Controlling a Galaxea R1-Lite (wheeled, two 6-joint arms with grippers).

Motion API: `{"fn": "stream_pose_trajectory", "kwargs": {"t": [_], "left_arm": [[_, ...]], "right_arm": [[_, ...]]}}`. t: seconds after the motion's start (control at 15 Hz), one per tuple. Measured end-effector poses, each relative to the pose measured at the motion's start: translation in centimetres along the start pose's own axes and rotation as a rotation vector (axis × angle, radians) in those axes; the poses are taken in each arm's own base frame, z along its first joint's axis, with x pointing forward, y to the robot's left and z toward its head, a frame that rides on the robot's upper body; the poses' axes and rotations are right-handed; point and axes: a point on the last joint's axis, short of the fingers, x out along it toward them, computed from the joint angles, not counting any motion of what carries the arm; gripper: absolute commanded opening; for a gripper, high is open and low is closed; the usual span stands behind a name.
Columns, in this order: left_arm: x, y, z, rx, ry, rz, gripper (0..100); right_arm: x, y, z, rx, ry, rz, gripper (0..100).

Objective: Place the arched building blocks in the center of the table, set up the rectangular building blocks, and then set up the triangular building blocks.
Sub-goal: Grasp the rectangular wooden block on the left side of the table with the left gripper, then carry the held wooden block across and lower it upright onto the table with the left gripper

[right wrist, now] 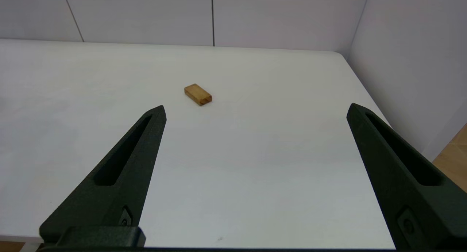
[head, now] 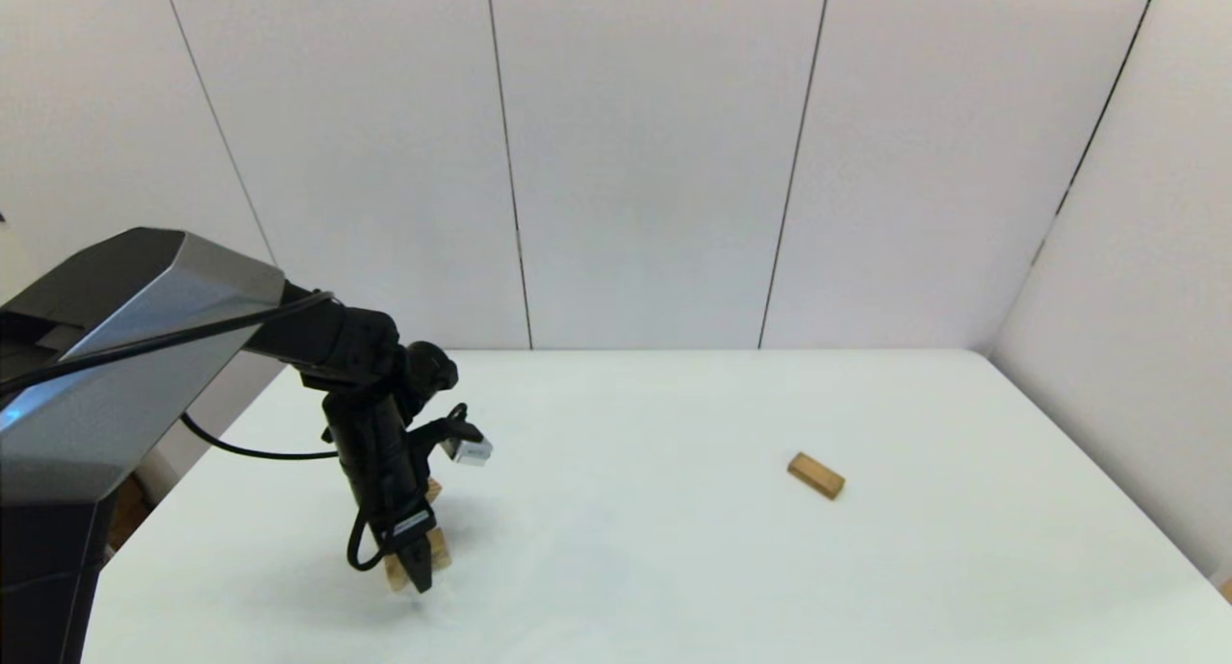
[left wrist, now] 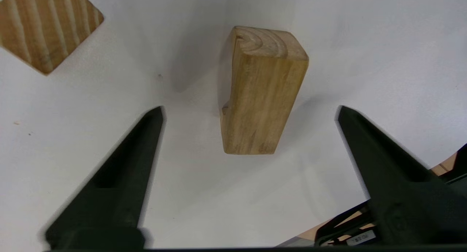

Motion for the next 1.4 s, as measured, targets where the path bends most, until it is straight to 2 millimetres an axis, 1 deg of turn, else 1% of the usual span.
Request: {"fn": "stream_pose_trajectory", "kwargs": {"t": [0.6, 0.8, 1.0, 1.07, 1.2, 1.4], "left_arm": [[0.4, 0.3, 0.6, 0.011, -0.006, 0.003, 0], [0.2, 0.2, 0.6, 0.011, -0.012, 0.006, 0], [-1.3, -0.2, 0.7, 0.021, -0.046, 0.029, 0], [-2.1, -0.7, 0.9, 0.033, -0.067, 0.041, 0], [-4.2, -2.1, 1.9, 0.083, -0.13, 0.072, 0], [-6.8, -4.9, 4.1, 0.18, -0.222, 0.109, 0]], "right_arm": [[0.0, 0.0, 0.0, 0.0, 0.0, 0.001, 100], [0.0, 0.0, 0.0, 0.0, 0.0, 0.0, 100], [0.0, 0.0, 0.0, 0.0, 0.0, 0.0, 100], [0.0, 0.0, 0.0, 0.0, 0.0, 0.0, 100], [0.0, 0.0, 0.0, 0.0, 0.0, 0.0, 100], [0.0, 0.0, 0.0, 0.0, 0.0, 0.0, 100]]}}
